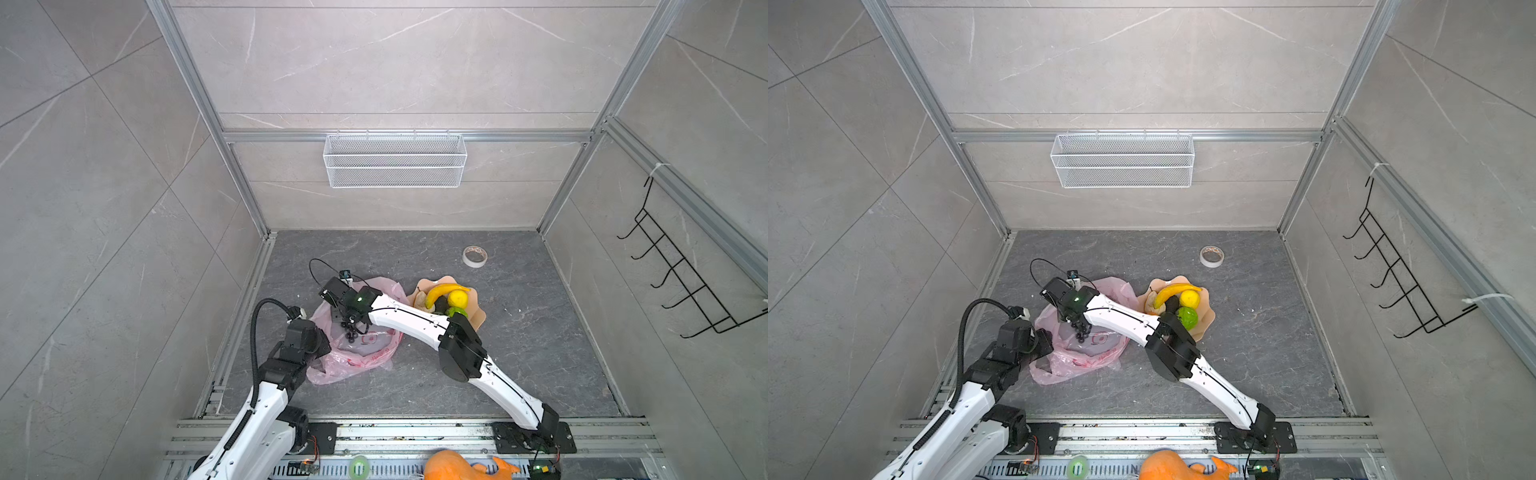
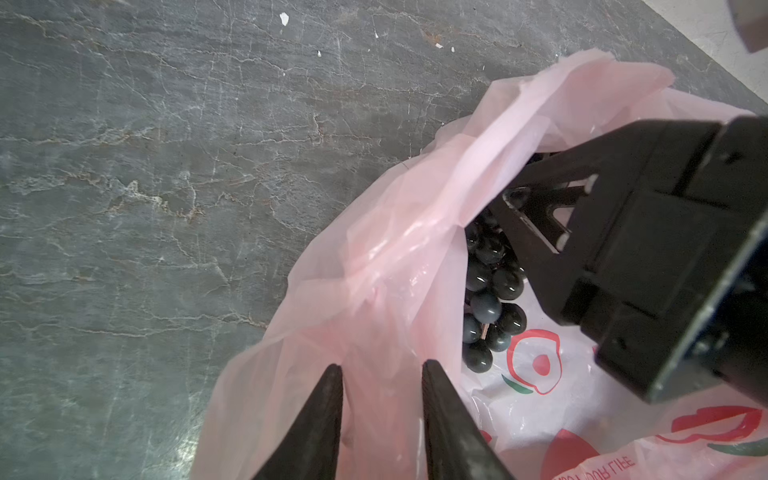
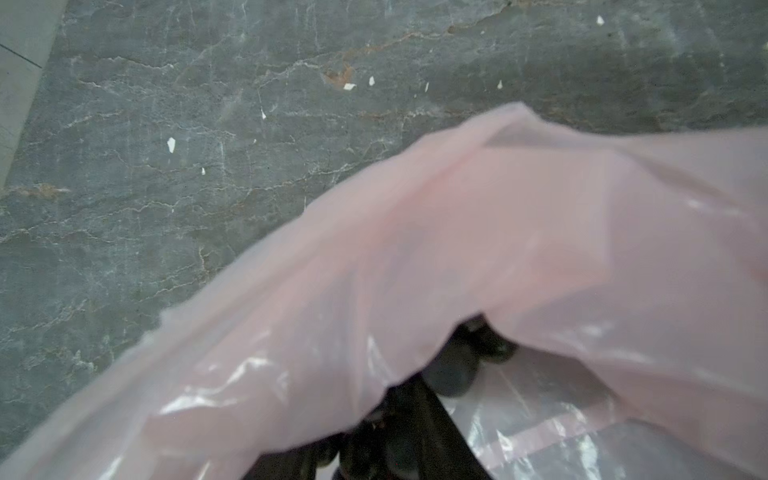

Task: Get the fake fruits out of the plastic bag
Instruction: 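Lower the right gripper into the bag and grasp the dark grape bunch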

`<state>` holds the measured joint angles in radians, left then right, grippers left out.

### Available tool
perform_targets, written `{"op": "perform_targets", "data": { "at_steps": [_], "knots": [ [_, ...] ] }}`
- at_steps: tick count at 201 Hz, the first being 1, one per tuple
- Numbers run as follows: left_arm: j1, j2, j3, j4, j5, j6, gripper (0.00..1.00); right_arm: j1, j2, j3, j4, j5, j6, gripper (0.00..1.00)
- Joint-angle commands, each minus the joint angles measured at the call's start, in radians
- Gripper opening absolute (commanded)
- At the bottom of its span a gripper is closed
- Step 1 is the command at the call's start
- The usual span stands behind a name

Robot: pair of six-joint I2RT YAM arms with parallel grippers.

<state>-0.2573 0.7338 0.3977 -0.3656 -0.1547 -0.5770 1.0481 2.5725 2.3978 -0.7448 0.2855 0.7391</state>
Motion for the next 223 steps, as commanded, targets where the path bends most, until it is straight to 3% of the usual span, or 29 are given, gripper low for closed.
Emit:
{"op": "perform_targets", "data": {
  "at_steps": [1, 16, 62, 126, 154, 192, 223],
  "knots": [
    [-0.002, -0.008, 0.013, 0.024, -0.003, 0.013, 0.35, 0.002, -0.023, -0.016, -0.001, 0.018, -0.01, 0.4],
    [-0.002, -0.01, 0.012, 0.024, -0.004, 0.011, 0.35, -0.001, -0.009, -0.004, -0.022, 0.028, 0.002, 0.41],
    [-0.001, -0.011, 0.012, 0.024, -0.003, 0.011, 0.35, -0.003, 0.071, 0.075, -0.132, 0.079, 0.026, 0.65],
    [-0.002, -0.025, 0.009, 0.023, -0.002, 0.011, 0.35, -0.026, 0.209, 0.218, -0.203, 0.065, 0.039, 0.74],
    [-0.002, -0.024, 0.007, 0.024, -0.002, 0.011, 0.35, -0.026, 0.238, 0.246, -0.184, 0.059, 0.021, 0.62],
    [-0.001, -0.023, 0.008, 0.024, -0.002, 0.012, 0.35, -0.026, 0.222, 0.246, -0.193, 0.066, 0.009, 0.3],
    [-0.002, -0.009, 0.013, 0.024, -0.005, 0.011, 0.36, -0.014, 0.121, 0.148, -0.142, 0.052, -0.023, 0.26]
  ]
}}
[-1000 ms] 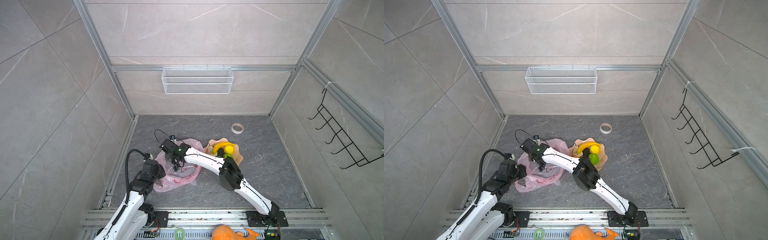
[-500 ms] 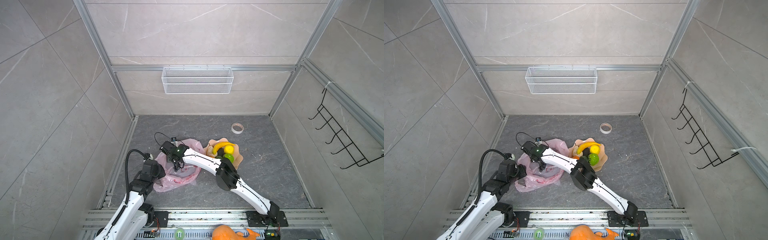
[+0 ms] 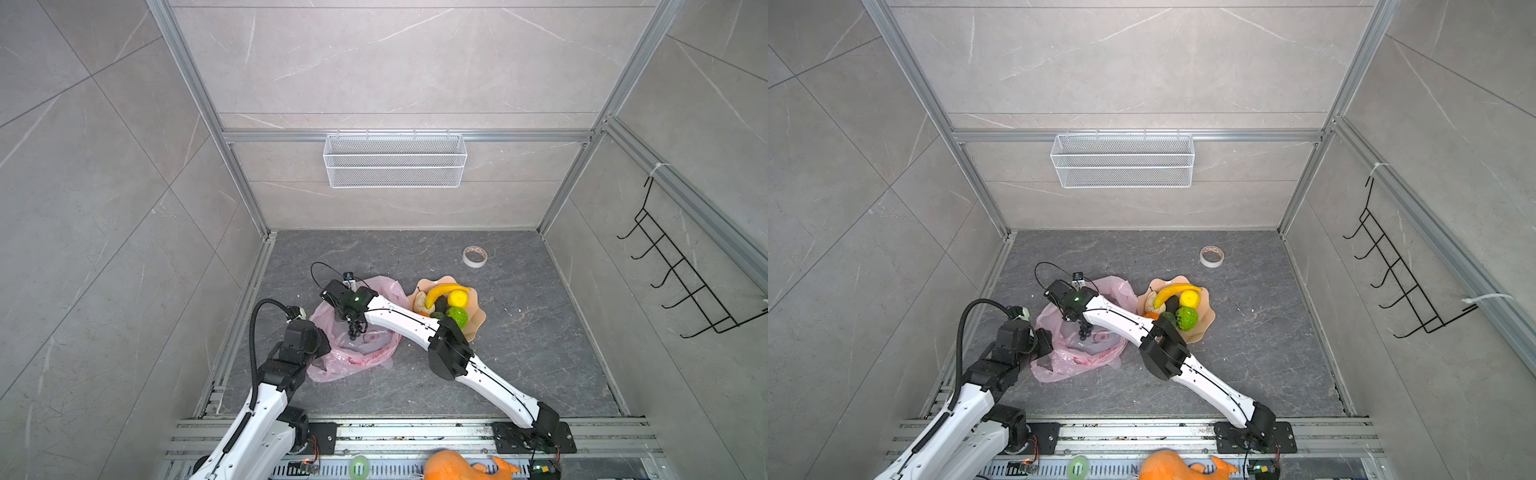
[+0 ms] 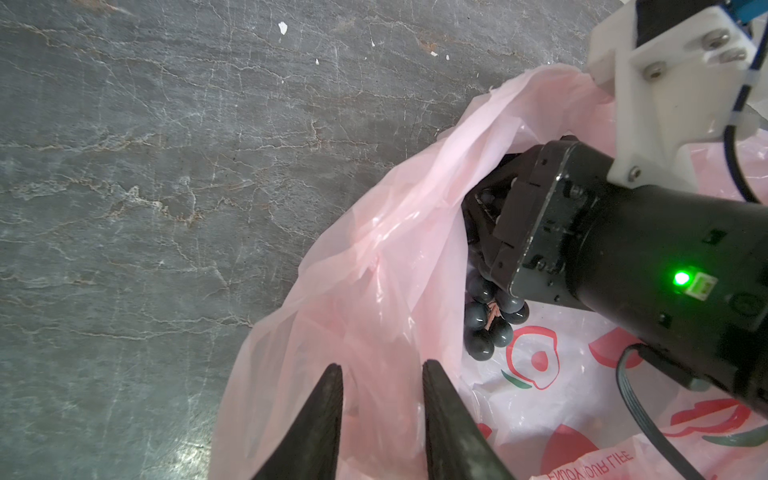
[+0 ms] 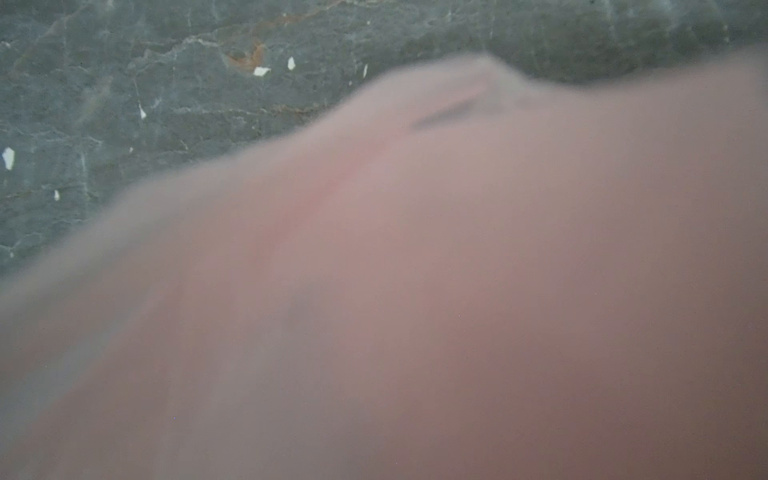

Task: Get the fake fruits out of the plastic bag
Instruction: 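Lower the right gripper into the bag and grasp the dark grape bunch, then lift the grapes out of the bag and carry them over the pink bowl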

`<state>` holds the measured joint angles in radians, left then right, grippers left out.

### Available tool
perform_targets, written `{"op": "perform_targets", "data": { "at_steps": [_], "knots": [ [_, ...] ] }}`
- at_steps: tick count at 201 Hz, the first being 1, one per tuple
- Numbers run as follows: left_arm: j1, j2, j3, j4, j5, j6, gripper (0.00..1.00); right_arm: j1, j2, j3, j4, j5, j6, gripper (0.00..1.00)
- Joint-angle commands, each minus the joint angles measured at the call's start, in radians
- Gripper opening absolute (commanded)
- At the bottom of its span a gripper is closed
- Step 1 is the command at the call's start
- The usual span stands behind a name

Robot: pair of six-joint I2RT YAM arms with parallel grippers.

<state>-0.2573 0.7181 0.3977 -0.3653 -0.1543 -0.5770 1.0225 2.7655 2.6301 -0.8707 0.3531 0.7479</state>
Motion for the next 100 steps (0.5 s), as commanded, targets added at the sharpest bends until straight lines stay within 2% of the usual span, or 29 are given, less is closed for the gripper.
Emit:
{"op": "perform_targets", "data": {
  "at_steps": [1, 34, 70, 100],
  "knots": [
    [-0.001, 0.008, 0.013, 0.023, -0.005, 0.012, 0.36, 0.011, -0.077, -0.09, -0.012, -0.017, -0.033, 0.26],
    [-0.002, 0.026, 0.02, 0.024, -0.008, 0.01, 0.35, 0.031, -0.23, -0.227, 0.079, -0.017, -0.059, 0.26],
    [-0.001, 0.018, 0.018, 0.02, -0.014, 0.007, 0.35, 0.053, -0.33, -0.334, 0.111, -0.017, -0.071, 0.26],
    [-0.002, 0.017, 0.018, 0.017, -0.021, 0.005, 0.35, 0.077, -0.449, -0.518, 0.2, -0.036, -0.081, 0.26]
  ]
}}
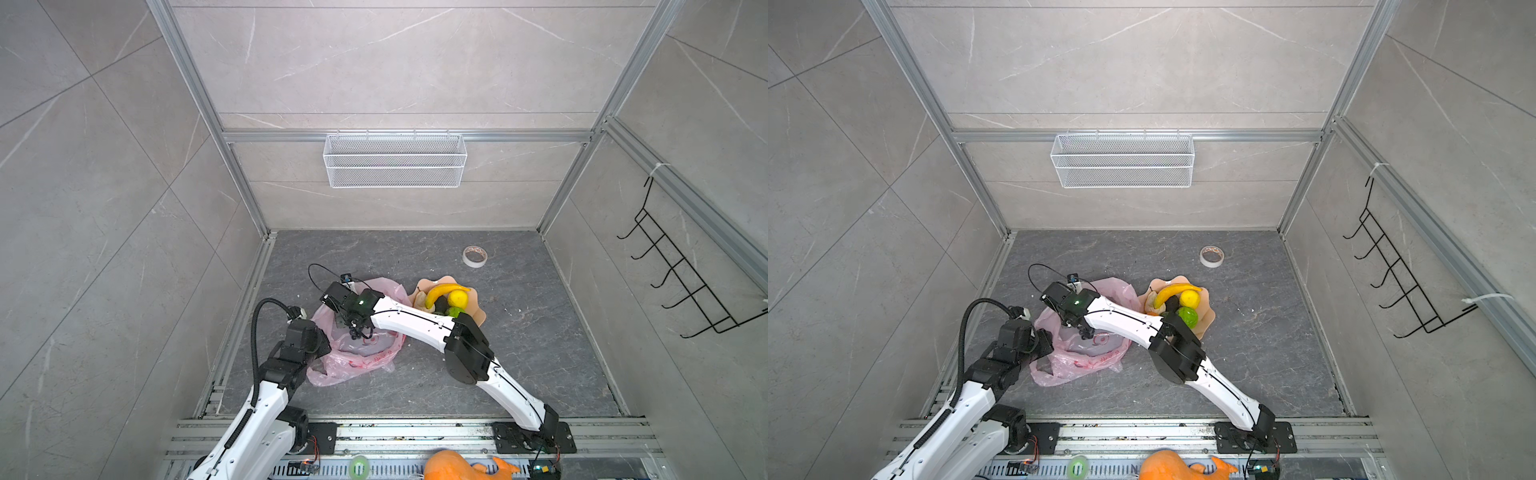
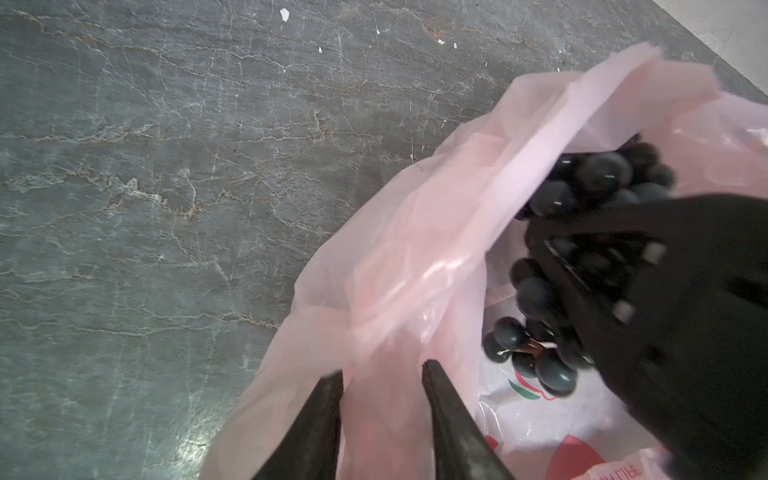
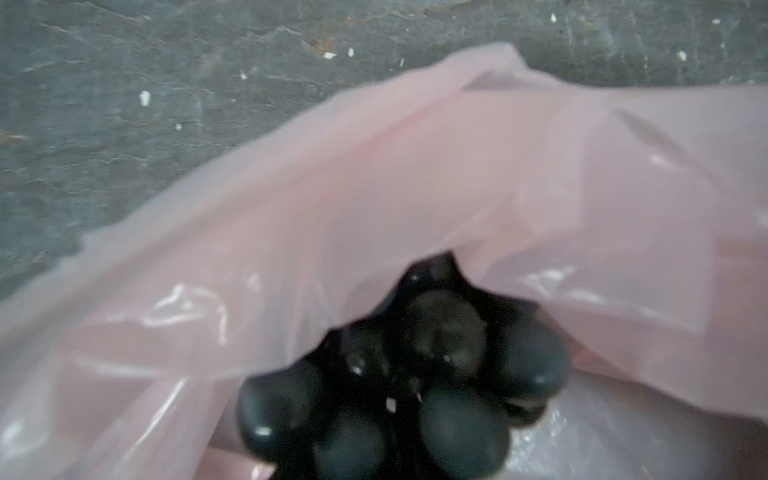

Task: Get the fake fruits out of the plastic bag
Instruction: 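Lift the grapes out of the bag and carry them over the pink bowl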

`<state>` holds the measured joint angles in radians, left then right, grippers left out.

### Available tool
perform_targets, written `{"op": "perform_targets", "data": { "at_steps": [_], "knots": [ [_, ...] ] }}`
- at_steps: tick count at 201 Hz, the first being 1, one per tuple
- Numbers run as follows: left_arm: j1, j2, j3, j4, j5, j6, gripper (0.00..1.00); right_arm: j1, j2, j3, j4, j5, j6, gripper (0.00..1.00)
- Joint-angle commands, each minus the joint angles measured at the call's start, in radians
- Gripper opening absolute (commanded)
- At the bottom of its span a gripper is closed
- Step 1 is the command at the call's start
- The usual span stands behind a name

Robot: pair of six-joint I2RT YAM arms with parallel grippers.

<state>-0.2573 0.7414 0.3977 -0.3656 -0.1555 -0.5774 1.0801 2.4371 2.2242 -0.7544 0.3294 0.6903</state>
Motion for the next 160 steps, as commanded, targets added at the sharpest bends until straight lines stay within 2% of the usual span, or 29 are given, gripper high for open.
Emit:
{"op": "perform_targets", "data": {
  "at_steps": [1, 46, 85, 160],
  "knots": [
    [-0.001, -0.005, 0.018, 0.018, -0.02, 0.005, 0.35, 0.02, -0.125, -0.119, 0.089, -0.013, -0.023, 0.26],
    [-0.001, -0.005, 0.018, 0.015, -0.024, 0.002, 0.35, 0.028, -0.378, -0.488, 0.309, -0.146, -0.037, 0.26],
    [-0.002, -0.002, 0.021, 0.01, -0.033, -0.001, 0.35, 0.026, -0.525, -0.687, 0.421, -0.233, -0.049, 0.27],
    [-0.001, -0.007, 0.021, 0.001, -0.047, -0.007, 0.35, 0.024, -0.752, -0.857, 0.37, -0.187, -0.057, 0.27]
  ]
}}
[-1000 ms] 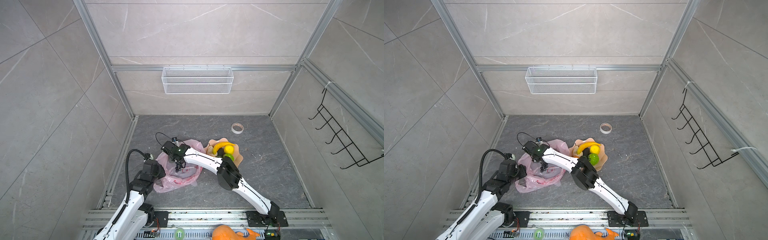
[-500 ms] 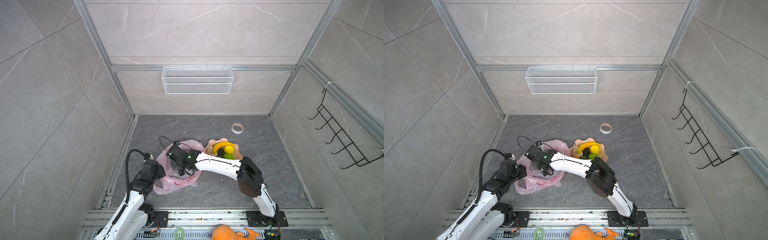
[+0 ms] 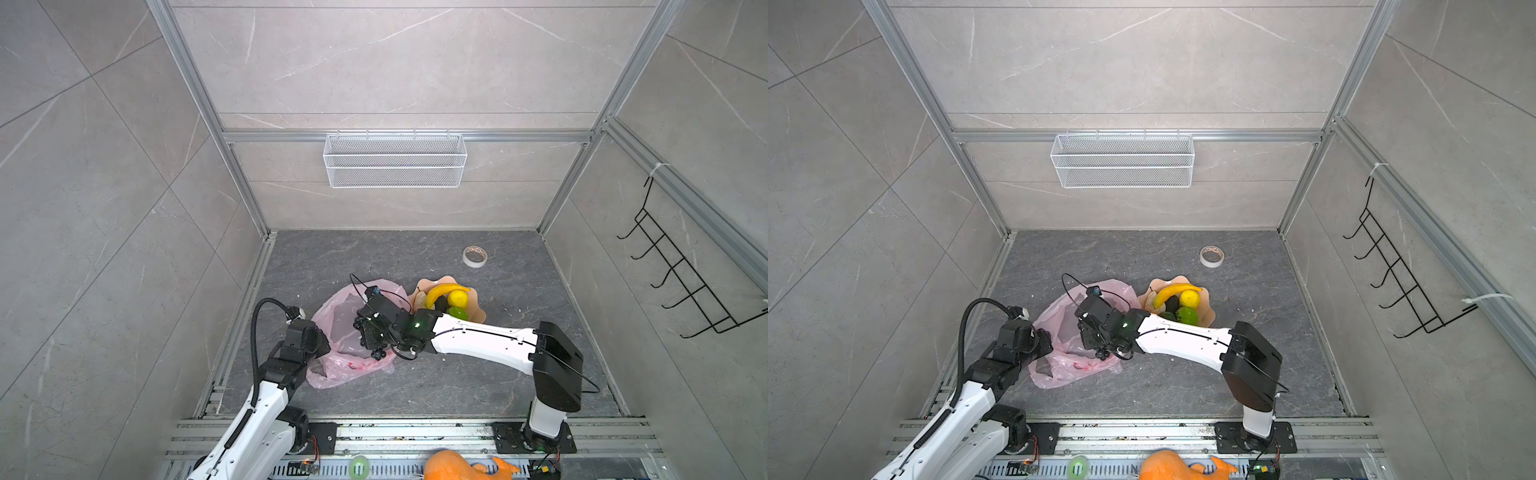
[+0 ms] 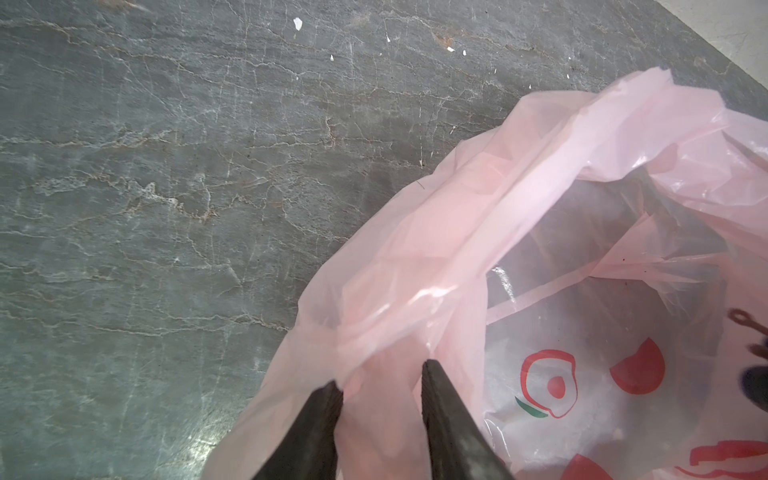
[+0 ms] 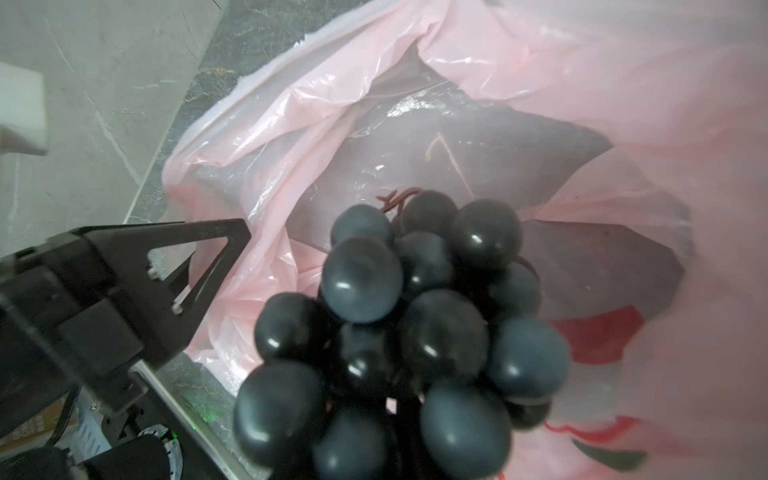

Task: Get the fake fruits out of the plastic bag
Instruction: 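Lift the grapes out of the bag and carry them over the pink bowl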

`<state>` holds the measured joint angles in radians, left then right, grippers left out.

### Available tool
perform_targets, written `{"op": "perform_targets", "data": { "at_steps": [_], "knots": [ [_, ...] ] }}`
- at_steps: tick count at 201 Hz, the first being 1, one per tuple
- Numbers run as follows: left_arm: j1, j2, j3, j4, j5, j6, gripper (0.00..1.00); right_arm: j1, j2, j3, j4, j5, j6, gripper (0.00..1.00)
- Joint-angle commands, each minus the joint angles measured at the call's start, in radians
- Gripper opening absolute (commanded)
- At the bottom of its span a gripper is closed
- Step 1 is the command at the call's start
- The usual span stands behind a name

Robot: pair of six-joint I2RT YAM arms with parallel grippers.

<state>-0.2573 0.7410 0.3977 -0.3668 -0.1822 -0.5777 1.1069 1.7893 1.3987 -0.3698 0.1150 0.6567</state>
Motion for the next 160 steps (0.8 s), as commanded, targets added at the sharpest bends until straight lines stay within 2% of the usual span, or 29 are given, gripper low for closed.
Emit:
{"op": "perform_targets", "data": {
  "at_steps": [1, 48, 99, 160],
  "knots": [
    [-0.002, -0.006, 0.021, 0.002, -0.02, -0.007, 0.35, -0.003, -0.108, -0.033, -0.017, 0.028, -0.022, 0.27],
    [-0.002, -0.008, 0.021, 0.005, -0.013, -0.004, 0.35, -0.086, -0.312, -0.16, -0.155, 0.092, 0.021, 0.27],
    [-0.001, 0.003, 0.021, 0.011, -0.006, -0.001, 0.35, -0.163, -0.5, -0.274, -0.33, 0.242, 0.128, 0.29],
    [-0.002, 0.001, 0.021, 0.013, 0.0, 0.002, 0.35, -0.303, -0.521, -0.341, -0.387, 0.327, 0.234, 0.29]
  ]
}}
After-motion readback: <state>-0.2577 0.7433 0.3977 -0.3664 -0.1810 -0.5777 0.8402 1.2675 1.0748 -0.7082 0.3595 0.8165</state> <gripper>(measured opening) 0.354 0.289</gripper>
